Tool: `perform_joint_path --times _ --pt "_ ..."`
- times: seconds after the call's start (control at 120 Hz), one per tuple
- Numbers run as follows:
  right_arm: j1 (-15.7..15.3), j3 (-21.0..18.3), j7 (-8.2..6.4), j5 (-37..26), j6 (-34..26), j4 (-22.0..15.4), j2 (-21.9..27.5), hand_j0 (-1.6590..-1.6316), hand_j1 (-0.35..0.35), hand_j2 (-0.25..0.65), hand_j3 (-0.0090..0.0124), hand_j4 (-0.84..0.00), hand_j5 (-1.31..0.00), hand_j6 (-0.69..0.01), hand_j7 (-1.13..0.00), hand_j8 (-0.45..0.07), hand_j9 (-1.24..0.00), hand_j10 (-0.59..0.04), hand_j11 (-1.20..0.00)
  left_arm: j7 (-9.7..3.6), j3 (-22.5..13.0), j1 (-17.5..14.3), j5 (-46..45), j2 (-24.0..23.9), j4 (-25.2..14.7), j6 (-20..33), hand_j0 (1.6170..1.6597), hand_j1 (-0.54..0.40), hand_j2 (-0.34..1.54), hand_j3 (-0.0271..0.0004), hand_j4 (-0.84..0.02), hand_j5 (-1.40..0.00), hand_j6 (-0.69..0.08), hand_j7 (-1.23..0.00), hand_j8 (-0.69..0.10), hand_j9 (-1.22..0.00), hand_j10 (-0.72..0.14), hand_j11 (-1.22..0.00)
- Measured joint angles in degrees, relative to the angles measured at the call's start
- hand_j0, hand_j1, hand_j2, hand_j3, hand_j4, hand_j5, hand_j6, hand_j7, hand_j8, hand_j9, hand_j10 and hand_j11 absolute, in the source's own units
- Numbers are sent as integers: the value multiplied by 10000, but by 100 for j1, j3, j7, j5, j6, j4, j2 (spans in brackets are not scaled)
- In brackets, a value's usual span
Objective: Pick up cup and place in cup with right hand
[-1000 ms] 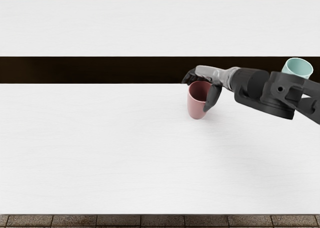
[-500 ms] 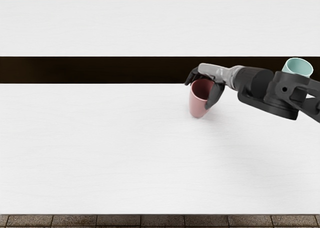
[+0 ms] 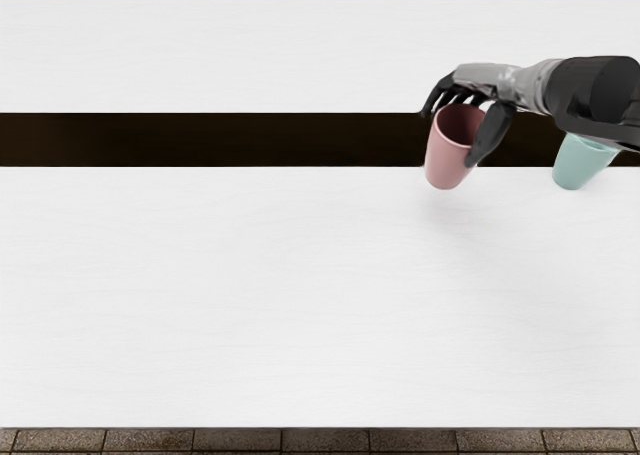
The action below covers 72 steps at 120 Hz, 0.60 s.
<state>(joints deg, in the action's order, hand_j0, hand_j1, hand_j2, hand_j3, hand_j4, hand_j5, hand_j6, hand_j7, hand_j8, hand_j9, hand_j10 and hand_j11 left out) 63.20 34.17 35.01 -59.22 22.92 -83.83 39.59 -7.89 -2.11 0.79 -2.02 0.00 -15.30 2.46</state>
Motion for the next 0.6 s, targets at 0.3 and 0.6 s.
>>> perform_joint_path --times 0.3,0.6 --pt "649 11 1 124 562 740 157 -16564 723 630 2 -4318 -6235 -3925 -5967 -2791 -6174 -3413 -6042 1 1 0 0 0 0 0 16581 3491 -3 1 0 1 0 1 0 1 0 1" --pt "943 14 2 138 819 1145 468 -16582 1471 2897 -3 -4247 -6260 -3889 -5948 -2792 -6103 -3439 -5927 0 0 0 0 0 0 0 16581 3491 -3 1 -1 2 0 2 0 2 0 2"
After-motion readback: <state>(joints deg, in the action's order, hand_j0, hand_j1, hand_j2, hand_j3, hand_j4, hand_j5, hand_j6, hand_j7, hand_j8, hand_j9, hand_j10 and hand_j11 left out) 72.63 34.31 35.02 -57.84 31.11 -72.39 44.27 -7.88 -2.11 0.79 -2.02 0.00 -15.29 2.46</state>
